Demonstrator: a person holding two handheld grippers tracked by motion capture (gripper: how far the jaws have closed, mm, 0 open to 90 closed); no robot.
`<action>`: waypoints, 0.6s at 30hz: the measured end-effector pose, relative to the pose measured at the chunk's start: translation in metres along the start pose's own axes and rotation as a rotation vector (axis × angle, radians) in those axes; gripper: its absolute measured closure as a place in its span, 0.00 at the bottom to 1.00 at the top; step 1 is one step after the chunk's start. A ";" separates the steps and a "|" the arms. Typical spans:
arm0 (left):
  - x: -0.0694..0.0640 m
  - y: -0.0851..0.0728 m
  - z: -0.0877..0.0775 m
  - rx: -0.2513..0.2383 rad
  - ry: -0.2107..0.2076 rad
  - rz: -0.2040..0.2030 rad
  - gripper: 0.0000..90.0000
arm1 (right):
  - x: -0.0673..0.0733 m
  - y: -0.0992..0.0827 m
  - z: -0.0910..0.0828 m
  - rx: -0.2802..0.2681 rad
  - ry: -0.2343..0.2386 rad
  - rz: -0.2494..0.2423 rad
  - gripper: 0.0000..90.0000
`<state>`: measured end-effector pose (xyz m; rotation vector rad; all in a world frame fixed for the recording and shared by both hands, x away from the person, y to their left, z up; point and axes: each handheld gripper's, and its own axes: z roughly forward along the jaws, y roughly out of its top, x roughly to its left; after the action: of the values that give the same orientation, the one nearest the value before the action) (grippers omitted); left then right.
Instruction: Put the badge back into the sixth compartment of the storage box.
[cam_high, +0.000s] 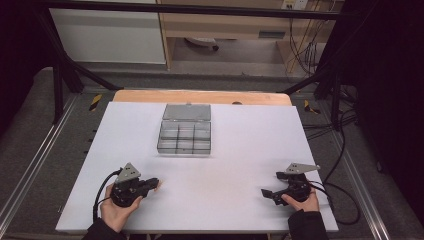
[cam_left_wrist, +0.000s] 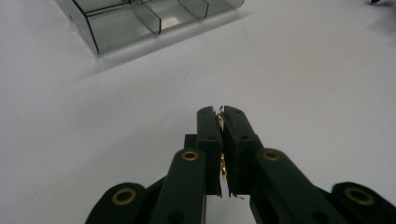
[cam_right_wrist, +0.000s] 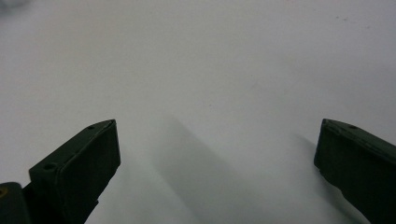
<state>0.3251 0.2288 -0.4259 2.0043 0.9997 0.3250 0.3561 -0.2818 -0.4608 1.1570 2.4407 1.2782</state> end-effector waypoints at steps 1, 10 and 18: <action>0.000 0.000 0.000 -0.001 -0.002 -0.002 0.96 | 0.000 0.000 0.000 0.000 0.000 0.000 0.01; 0.001 0.006 -0.003 -0.006 -0.002 0.002 0.96 | 0.000 0.000 0.000 -0.001 -0.001 0.001 0.01; 0.003 0.012 -0.006 -0.016 -0.002 0.000 0.95 | 0.000 0.000 0.000 -0.004 -0.003 0.004 0.01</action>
<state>0.3300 0.2306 -0.4134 1.9895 0.9932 0.3298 0.3558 -0.2818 -0.4608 1.1617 2.4339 1.2814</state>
